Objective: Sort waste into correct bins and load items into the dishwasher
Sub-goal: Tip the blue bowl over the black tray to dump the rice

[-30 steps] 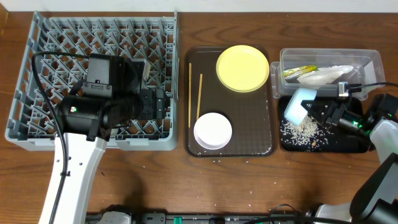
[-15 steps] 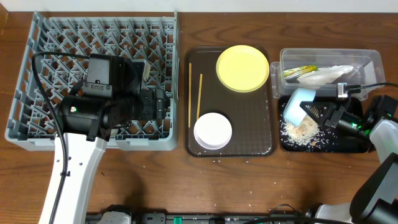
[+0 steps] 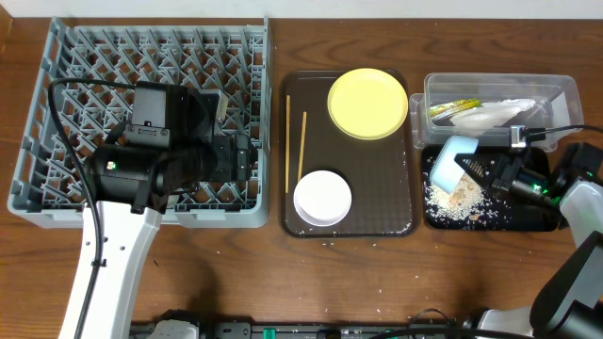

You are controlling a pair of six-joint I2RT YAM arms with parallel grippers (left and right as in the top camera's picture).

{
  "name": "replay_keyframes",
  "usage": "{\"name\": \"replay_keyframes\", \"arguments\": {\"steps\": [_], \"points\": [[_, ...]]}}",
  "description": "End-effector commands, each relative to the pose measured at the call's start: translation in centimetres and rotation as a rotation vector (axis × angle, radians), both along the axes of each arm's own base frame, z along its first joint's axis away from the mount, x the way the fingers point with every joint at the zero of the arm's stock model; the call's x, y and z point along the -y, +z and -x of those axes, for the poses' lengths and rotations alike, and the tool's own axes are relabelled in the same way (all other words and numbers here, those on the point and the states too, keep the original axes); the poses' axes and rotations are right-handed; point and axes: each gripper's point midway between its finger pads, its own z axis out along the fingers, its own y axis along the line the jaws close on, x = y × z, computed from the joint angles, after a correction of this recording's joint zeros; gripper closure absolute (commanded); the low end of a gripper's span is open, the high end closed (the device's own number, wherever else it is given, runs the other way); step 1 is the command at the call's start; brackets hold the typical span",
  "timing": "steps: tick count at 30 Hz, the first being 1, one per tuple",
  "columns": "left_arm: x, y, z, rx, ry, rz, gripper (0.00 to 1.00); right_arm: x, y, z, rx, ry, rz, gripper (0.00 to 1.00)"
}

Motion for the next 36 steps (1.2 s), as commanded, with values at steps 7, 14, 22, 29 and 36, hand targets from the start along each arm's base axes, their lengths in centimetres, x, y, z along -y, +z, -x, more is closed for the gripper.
{"name": "replay_keyframes", "arguments": {"steps": [7,14,22,29,36], "points": [[-0.1,-0.3,0.1,-0.008,-0.007,-0.015,0.14,0.1,0.1,-0.2,-0.033,-0.013,-0.028,0.99],[-0.1,-0.3,0.1,-0.008,-0.007,-0.015,0.14,0.0,1.4,-0.3,0.014,0.002,-0.08,0.99],[-0.1,-0.3,0.1,-0.009,-0.007,-0.015,0.14,-0.4,2.9,-0.3,0.126,0.037,-0.117,0.99],[-0.1,-0.3,0.1,-0.01,-0.007,-0.015,0.14,-0.7,0.5,-1.0,-0.006,0.015,-0.025,0.99],[-0.1,-0.3,0.2,-0.012,-0.008,-0.015,0.14,-1.8,-0.6,-1.1,-0.189,0.002,-0.031,0.99]]}}
